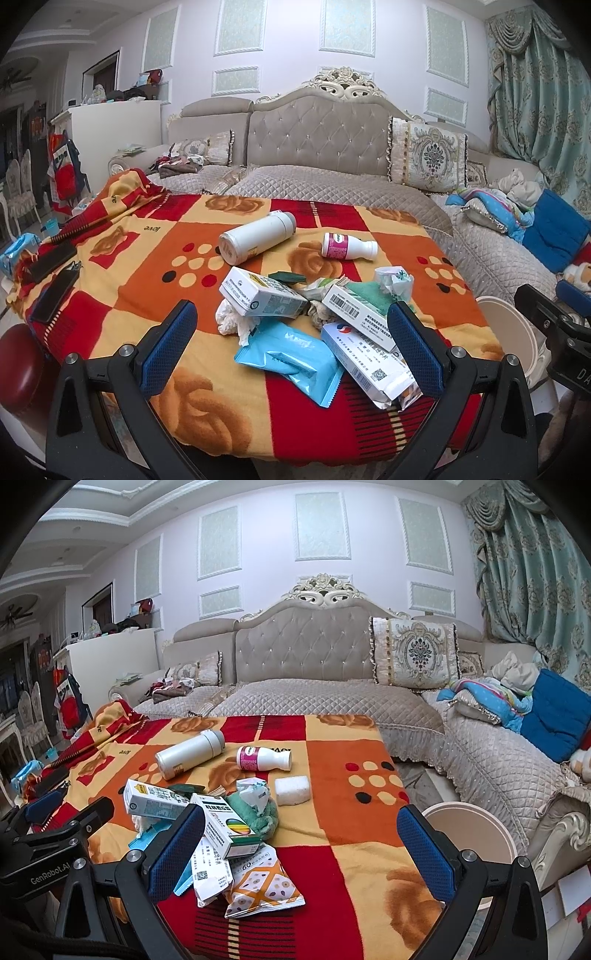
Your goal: Collect trash
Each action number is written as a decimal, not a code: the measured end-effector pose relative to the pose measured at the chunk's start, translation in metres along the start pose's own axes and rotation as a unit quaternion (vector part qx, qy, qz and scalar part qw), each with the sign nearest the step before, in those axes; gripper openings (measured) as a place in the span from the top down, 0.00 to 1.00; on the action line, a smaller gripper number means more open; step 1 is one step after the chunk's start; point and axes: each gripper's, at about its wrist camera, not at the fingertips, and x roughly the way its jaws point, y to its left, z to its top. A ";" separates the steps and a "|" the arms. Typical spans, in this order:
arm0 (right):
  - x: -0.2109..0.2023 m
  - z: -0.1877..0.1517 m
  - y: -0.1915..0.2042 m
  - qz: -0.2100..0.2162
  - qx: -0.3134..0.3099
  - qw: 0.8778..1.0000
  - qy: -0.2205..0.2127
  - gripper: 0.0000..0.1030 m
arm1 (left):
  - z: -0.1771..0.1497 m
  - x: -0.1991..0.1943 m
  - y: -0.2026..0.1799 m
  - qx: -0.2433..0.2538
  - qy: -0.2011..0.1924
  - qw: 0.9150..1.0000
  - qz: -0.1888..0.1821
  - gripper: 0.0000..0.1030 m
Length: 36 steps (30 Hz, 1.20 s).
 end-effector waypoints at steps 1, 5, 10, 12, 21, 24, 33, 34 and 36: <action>0.000 0.000 0.000 0.000 0.000 1.000 0.000 0.00 | -0.001 0.001 0.000 0.000 0.001 1.000 0.000 0.01; 0.001 -0.001 -0.001 0.000 0.000 1.000 0.003 0.00 | -0.005 0.000 0.000 0.000 0.003 1.000 0.000 0.01; 0.002 -0.003 -0.002 0.000 0.001 1.000 0.006 0.00 | -0.004 0.000 0.000 -0.001 0.003 1.000 -0.001 0.01; 0.002 -0.003 -0.002 -0.001 0.000 1.000 0.006 0.00 | -0.003 0.001 0.000 0.000 0.003 1.000 -0.001 0.01; 0.004 -0.003 -0.003 0.000 0.000 1.000 0.011 0.00 | -0.006 0.001 0.000 -0.001 0.006 1.000 -0.001 0.01; 0.004 -0.002 -0.003 0.000 0.000 1.000 0.012 0.00 | -0.007 0.001 -0.001 -0.001 0.007 1.000 -0.001 0.01; 0.006 -0.004 -0.003 0.000 0.001 1.000 0.016 0.00 | -0.008 0.002 -0.001 -0.001 0.009 1.000 -0.001 0.01; 0.006 -0.003 -0.003 0.000 0.001 1.000 0.017 0.00 | -0.007 0.002 0.000 -0.001 0.009 1.000 -0.002 0.01; 0.006 -0.003 -0.003 -0.001 0.001 1.000 0.017 0.00 | -0.009 0.002 -0.001 -0.002 0.010 1.000 -0.002 0.01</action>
